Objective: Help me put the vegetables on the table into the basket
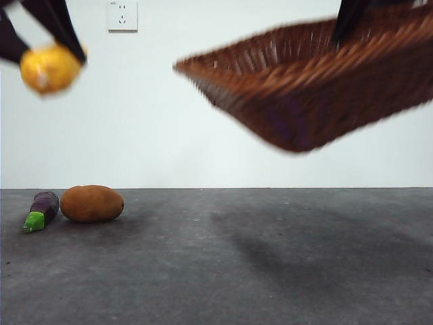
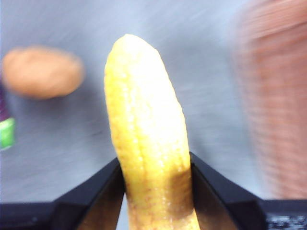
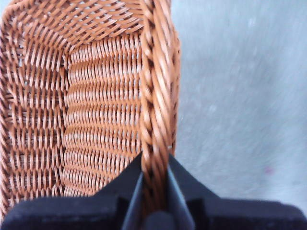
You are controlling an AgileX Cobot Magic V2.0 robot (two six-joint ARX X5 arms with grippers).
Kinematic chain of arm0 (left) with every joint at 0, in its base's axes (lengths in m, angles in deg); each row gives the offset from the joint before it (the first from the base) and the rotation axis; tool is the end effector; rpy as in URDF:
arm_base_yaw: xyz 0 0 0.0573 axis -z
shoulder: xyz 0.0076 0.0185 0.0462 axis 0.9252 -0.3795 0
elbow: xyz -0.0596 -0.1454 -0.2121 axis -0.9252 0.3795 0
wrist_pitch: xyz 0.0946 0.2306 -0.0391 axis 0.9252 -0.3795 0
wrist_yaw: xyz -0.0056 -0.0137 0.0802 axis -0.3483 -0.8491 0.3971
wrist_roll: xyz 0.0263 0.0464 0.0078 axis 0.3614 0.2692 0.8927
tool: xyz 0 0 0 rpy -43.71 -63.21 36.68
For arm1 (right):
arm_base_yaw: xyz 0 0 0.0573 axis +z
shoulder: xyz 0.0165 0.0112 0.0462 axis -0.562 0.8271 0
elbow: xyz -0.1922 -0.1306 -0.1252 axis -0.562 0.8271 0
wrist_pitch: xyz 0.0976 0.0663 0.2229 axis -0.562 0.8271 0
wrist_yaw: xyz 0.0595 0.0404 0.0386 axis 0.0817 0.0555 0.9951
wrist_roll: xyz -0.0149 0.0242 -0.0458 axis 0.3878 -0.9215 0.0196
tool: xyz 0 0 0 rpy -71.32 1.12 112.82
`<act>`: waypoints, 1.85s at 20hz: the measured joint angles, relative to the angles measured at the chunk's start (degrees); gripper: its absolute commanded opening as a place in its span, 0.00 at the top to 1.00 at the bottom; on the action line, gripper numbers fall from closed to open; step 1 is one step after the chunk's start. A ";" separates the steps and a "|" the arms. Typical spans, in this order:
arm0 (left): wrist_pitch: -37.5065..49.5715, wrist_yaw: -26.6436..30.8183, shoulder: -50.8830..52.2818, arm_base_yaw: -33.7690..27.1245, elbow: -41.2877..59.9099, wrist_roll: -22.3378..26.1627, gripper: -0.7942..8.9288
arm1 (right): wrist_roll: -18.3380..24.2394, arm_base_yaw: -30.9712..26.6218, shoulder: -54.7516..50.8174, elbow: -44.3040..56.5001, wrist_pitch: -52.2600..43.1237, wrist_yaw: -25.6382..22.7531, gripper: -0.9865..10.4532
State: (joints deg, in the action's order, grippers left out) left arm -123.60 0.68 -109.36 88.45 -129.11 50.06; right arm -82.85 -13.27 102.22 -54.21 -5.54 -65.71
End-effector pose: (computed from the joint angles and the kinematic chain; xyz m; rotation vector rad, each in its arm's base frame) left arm 0.1811 -0.0756 0.3114 -0.3115 0.7558 -0.4305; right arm 0.2364 0.0972 0.3471 0.0352 0.8775 0.5091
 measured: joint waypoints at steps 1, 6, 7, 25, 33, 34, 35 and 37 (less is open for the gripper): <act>-0.66 -1.42 2.86 0.37 0.00 0.09 0.93 | -1.55 0.00 0.04 2.49 -2.27 0.02 0.92; -3.72 -5.49 11.34 2.49 0.00 0.26 0.93 | -9.84 0.55 0.07 15.52 -14.14 3.56 0.92; -3.80 -5.53 11.39 3.21 0.00 0.26 0.93 | -11.10 1.22 0.07 17.27 -15.91 3.69 0.92; 28.02 -7.17 -26.75 25.55 0.00 -17.35 0.93 | -19.32 7.23 0.09 22.51 -24.02 1.55 0.92; 28.89 -6.14 -30.42 27.06 0.00 -20.24 0.91 | -19.30 7.23 0.09 22.53 -24.11 1.49 0.92; 28.89 -6.08 -30.60 27.41 0.00 -20.26 0.85 | -19.30 7.23 0.09 22.53 -24.11 1.49 0.92; 28.89 -6.05 -30.62 27.52 0.00 -20.24 0.72 | -19.30 7.23 0.09 22.53 -24.09 1.51 0.92; 28.89 -6.05 -30.62 27.56 0.00 -20.26 0.46 | -19.30 7.23 0.09 22.53 -24.00 1.53 0.92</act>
State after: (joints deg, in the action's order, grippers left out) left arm -94.70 -5.38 -139.99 116.01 -129.11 29.80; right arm -102.15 -6.03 102.31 -31.68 -29.54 -64.18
